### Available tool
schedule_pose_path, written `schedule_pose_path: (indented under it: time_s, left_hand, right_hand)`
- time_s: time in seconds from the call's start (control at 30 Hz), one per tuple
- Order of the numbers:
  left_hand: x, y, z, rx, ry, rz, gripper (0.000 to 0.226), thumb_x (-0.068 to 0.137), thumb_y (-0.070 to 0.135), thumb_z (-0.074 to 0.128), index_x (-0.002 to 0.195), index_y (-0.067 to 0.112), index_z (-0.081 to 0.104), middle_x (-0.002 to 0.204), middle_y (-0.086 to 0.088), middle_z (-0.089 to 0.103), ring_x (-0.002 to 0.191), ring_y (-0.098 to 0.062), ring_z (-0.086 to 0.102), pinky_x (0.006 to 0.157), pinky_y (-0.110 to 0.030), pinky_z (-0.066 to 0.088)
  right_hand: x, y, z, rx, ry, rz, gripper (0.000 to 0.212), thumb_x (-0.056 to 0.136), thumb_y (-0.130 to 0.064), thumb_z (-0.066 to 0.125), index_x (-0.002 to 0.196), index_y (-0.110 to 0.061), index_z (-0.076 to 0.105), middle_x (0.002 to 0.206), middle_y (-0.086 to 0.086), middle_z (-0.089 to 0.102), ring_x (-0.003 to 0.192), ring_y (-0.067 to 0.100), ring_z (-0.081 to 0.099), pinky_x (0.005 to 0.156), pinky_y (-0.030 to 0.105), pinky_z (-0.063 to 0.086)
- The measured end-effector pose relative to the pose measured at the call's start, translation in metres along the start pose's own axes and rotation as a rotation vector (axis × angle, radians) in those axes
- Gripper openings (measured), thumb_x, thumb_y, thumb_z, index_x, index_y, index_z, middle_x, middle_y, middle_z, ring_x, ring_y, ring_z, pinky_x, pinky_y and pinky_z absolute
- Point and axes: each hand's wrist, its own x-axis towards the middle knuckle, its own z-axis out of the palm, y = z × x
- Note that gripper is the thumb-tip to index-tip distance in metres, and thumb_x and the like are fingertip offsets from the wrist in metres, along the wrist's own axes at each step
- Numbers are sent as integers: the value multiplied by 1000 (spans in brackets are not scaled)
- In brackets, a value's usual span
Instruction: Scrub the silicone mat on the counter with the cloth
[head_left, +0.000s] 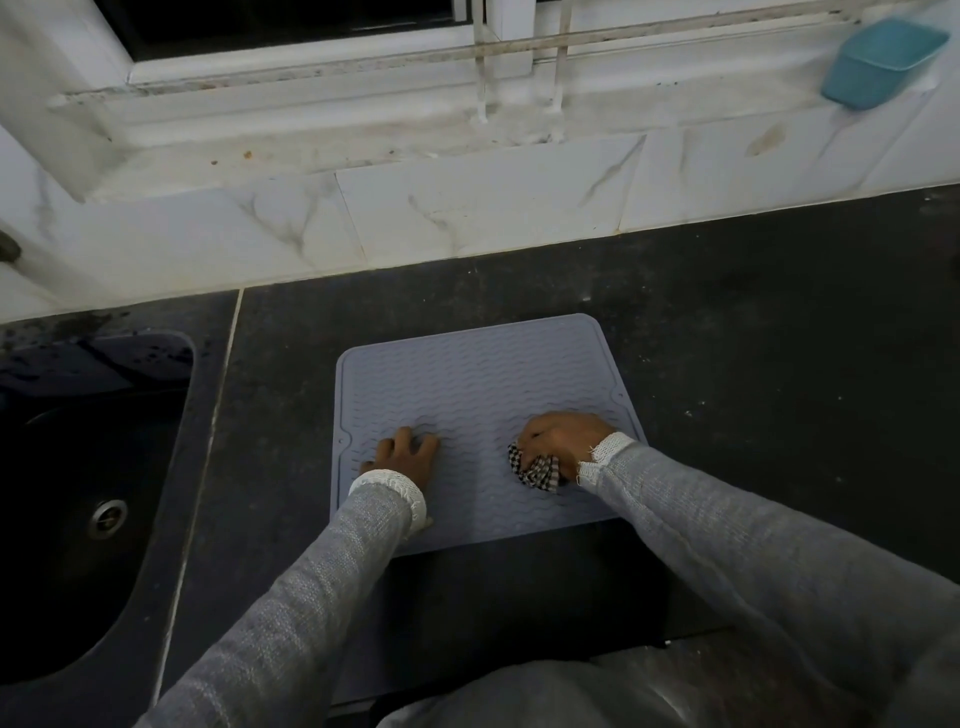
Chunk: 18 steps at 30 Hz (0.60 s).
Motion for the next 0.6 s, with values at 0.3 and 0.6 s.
schedule_pose_path:
  time_s: [0.3, 0.6]
  left_hand:
    - [0, 16, -6, -177, 157, 71, 83, 77, 38, 74, 145, 29, 27, 149, -3, 20, 138, -28, 25, 109, -49, 34]
    - [12, 54, 3, -183, 132, 185, 84, 72, 33, 79, 142, 30, 32, 144, -4, 21, 133, -27, 27, 105, -46, 39]
  right_hand:
    - [-1, -4, -2, -18, 20, 21, 47, 79, -8, 68, 124, -18, 58, 137, 3, 50, 126, 22, 44, 97, 32, 41]
    - [-2, -9, 3, 36, 39, 74, 35, 83, -17, 64, 118, -16, 62, 129, 7, 56, 118, 26, 50, 97, 37, 44]
